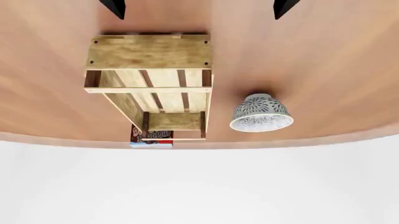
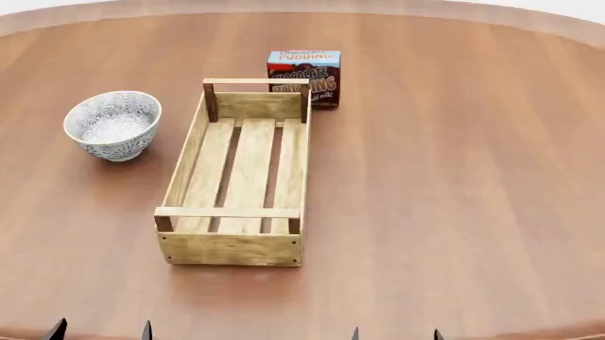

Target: Pick up the bowl on the left and put it in the tray.

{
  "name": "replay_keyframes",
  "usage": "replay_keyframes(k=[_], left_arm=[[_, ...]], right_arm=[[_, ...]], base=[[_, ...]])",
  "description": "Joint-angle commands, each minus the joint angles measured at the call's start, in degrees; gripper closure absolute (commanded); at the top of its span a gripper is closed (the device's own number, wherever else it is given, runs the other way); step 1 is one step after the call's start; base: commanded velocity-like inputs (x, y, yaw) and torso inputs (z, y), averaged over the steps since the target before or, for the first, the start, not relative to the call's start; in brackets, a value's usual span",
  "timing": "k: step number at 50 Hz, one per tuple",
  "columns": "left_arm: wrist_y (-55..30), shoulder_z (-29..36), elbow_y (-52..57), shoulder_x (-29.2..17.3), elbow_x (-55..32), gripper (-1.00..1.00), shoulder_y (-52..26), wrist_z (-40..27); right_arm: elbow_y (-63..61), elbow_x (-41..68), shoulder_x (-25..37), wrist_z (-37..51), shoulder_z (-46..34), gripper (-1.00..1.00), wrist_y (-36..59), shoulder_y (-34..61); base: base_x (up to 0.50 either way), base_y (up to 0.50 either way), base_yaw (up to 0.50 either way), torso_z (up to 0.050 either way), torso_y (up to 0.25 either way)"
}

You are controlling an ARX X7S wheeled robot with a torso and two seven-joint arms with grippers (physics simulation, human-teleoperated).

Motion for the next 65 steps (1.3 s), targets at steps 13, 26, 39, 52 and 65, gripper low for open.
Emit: replay_keyframes(k=[13,26,39,52,65], left_arm=[[-1.5,2.8,4.9,-2.5,-3.9,-1.0,2.2,-2.7],[0.0,3.4,4.9,-4.0,-5.6,-1.0,2.5,-4.2],[3.0,5.2,1.1,-4.7,-5.7,-1.0,1.5,-4.8],[5.0,5.9,0.7,-5.6,-6.1,-1.0,1.9,-5.9],[6.0,7.2,0.0,-6.4,-6.1,-1.0,1.9,-6.7]], right_arm=[[-6.4,2.1,4.2,4.5,-4.9,-1.0,1.1,-2.9],[-6.6,3.4,5.0,5.5,-5.6,-1.0,0.5,-2.7],[-3.2,3.6,6.1,6.1,-6.6,-1.0,-3.7,-2.1],[-4.0,5.5,6.7,6.5,-7.2,-1.0,-3.0,-2.7],[-2.9,7.4,7.1,7.0,-7.0,-1.0,-4.1,-2.6]], base=[[0.0,0.0,0.0,0.0,0.0],[0.0,0.0,0.0,0.0,0.0],[0.0,0.19,0.0,0.0,0.0],[0.0,0.5,0.0,0.0,0.0],[0.0,0.5,0.0,0.0,0.0]])
